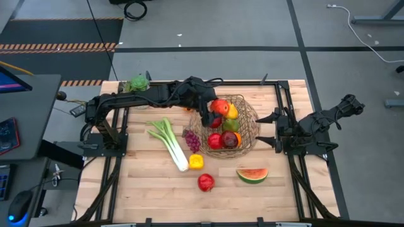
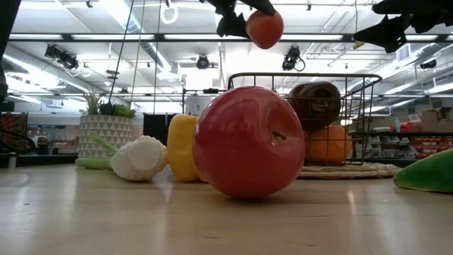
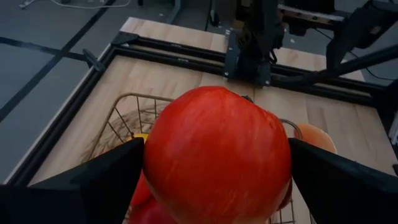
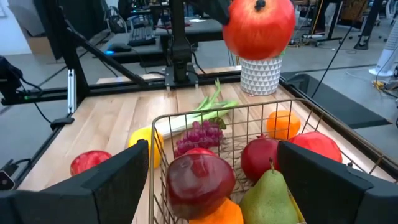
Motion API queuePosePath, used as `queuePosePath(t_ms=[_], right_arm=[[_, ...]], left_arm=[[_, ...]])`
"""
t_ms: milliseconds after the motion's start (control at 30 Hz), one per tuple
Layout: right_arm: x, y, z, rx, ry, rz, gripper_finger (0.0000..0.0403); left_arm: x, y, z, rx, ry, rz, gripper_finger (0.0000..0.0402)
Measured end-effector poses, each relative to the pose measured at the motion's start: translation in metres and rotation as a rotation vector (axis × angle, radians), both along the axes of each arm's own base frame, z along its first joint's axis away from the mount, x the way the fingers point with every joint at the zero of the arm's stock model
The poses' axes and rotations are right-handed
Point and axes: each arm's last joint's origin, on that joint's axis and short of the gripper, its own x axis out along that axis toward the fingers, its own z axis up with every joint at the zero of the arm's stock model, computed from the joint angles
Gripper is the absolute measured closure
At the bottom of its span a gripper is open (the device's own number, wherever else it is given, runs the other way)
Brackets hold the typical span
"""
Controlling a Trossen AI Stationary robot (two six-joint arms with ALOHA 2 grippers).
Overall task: Build produce basket
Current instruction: Put the apple into the wire basket
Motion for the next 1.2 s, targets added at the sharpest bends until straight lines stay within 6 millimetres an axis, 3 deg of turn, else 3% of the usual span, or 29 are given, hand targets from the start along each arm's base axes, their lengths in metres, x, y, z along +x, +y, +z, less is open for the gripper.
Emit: queuePosePath(t_ms=[267, 633, 1000, 1200], right_arm=[[0.0, 0.0, -0.001, 0.004, 0.007, -0.002, 0.0045], [0.0, 0.0, -0.002, 0.026, 0.011, -0.009, 0.0045], [0.0, 0.0, -0.002, 0.025, 0.014, -0.009, 0.0045], [0.0, 0.0, -0.002, 0.035, 0.017, -0.011, 0.0045]], left_arm=[[0.004, 0.0, -0.004, -0.024, 0.0, 0.013, 0.0012], [0.028, -0.001, -0.043, -0.031, 0.104, -0.004, 0.0012], [0.029, -0.001, -0.052, -0.013, 0.153, -0.011, 0.0012], [0.035, 0.0, -0.079, -0.036, 0.276, -0.005, 0.0012]])
